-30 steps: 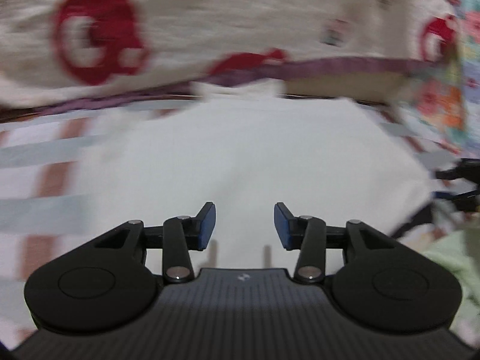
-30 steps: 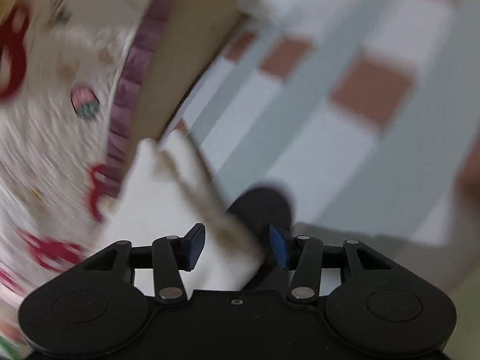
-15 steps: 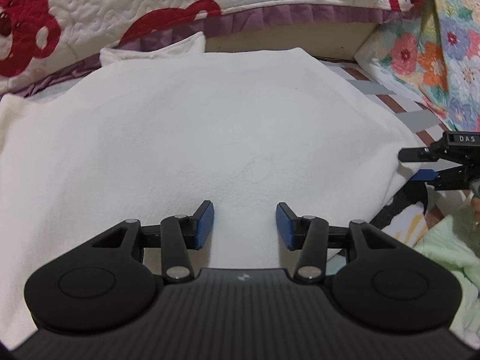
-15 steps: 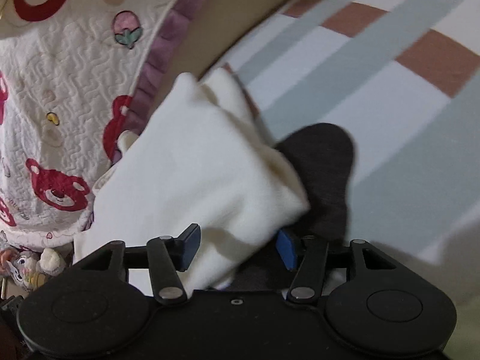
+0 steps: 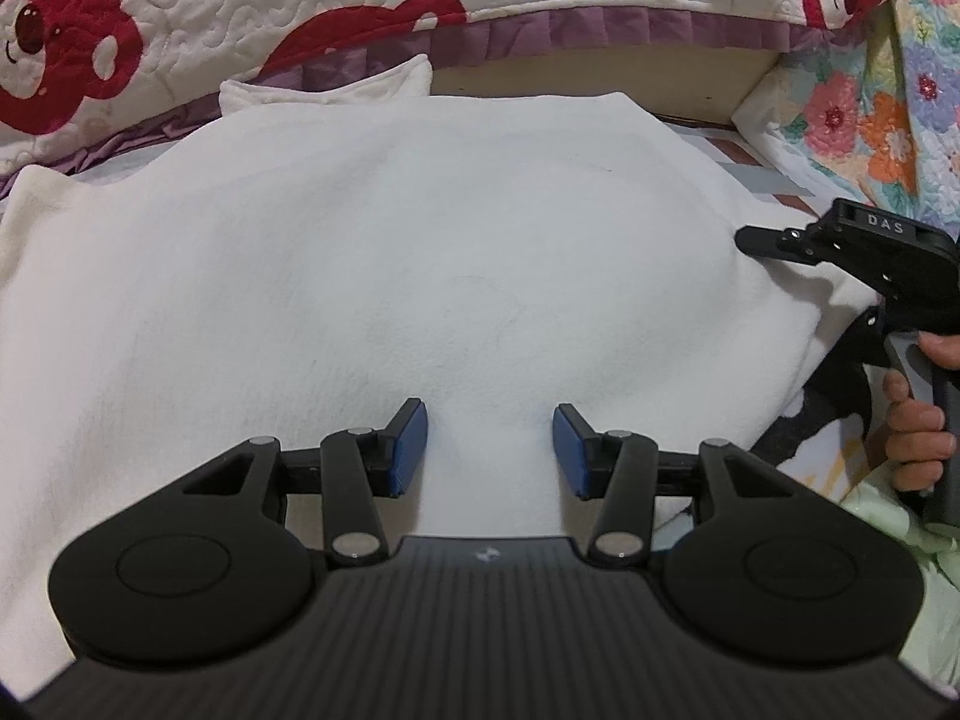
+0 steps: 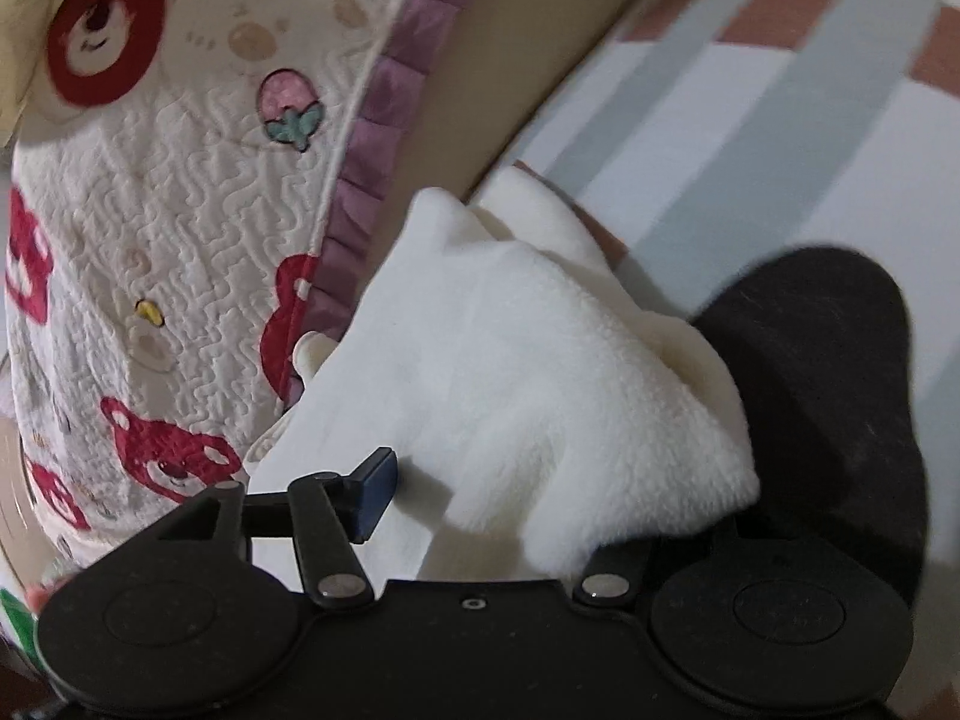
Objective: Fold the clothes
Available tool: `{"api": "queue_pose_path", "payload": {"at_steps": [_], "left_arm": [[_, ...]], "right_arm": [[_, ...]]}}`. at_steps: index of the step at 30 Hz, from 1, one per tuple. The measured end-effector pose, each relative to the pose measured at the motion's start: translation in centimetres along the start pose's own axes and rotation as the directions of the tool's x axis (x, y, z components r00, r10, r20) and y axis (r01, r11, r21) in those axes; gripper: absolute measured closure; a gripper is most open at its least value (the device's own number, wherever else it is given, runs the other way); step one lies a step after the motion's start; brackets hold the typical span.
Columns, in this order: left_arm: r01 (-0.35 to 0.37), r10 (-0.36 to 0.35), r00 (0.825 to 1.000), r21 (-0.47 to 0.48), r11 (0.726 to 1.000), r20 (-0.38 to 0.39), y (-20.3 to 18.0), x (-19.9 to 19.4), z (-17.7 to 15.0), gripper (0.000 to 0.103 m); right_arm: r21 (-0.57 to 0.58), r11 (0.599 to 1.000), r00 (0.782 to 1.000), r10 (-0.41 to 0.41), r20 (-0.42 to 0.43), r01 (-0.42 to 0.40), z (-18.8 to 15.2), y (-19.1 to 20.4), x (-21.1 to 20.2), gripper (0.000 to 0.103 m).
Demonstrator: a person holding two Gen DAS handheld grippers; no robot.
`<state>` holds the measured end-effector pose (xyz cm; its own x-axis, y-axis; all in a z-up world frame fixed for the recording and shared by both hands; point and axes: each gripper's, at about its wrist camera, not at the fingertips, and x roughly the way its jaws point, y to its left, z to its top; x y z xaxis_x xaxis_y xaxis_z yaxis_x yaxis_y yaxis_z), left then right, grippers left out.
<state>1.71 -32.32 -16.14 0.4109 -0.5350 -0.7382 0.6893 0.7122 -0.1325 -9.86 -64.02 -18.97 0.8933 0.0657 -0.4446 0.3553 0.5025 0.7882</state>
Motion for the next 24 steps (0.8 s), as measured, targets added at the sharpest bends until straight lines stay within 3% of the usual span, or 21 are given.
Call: {"api": "queue_pose_path", "payload": {"at_steps": [1,2,3,5,11,14,16,20,24], "left_arm": [[-0.002,0.002,1.0,-0.002,1.0,0.001,0.0,0.0,0.0,0.057],[-0.004,0.004,1.0,-0.004,1.0,0.002,0.0,0.0,-0.1,0.057],[-0.006,0.006,1.0,-0.006,1.0,0.003,-0.1,0.0,-0.1,0.057],[-0.009,0.009,1.0,-0.012,1.0,0.005,-0.1,0.0,-0.1,0.057],[0.018,-0.015,0.999,-0.057,0.998,0.047,0.6,-0.4,-1.1,0.057],[0.023,-0.022,0.999,-0.037,0.999,0.025,0.5,-0.4,-0.7,0.057],[0.061,-0.061,0.998,-0.075,0.995,-0.001,1.6,-1.1,-0.1,0.057],[0.149,-0.16,0.986,-0.181,0.972,-0.049,4.6,-2.8,1.2,0.056],[0.109,-0.103,0.994,-0.278,0.954,0.036,10.4,-8.3,2.1,0.056]], "right_arm": [[-0.012,1.0,1.0,0.002,0.002,-0.002,0.1,0.2,0.2,0.041],[-0.029,0.999,1.0,0.014,0.012,-0.014,0.2,0.5,0.1,0.059],[-0.049,0.998,0.999,0.032,0.025,-0.031,0.3,0.9,-0.1,0.069],[-0.123,0.99,0.997,0.068,0.034,-0.064,0.8,2.2,-0.7,0.076],[-0.176,0.964,0.979,0.202,-0.012,-0.201,2.4,7.2,-1.6,0.079],[-0.255,0.932,0.966,0.248,-0.072,-0.258,2.5,11.0,-1.1,0.08],[-0.299,0.905,0.953,0.276,-0.125,-0.301,2.4,13.7,-0.3,0.08],[-0.361,0.851,0.919,0.312,-0.24,-0.383,1.4,19.0,2.0,0.08],[-0.401,0.781,0.866,0.342,-0.366,-0.478,-0.9,24.2,4.4,0.08]]}}
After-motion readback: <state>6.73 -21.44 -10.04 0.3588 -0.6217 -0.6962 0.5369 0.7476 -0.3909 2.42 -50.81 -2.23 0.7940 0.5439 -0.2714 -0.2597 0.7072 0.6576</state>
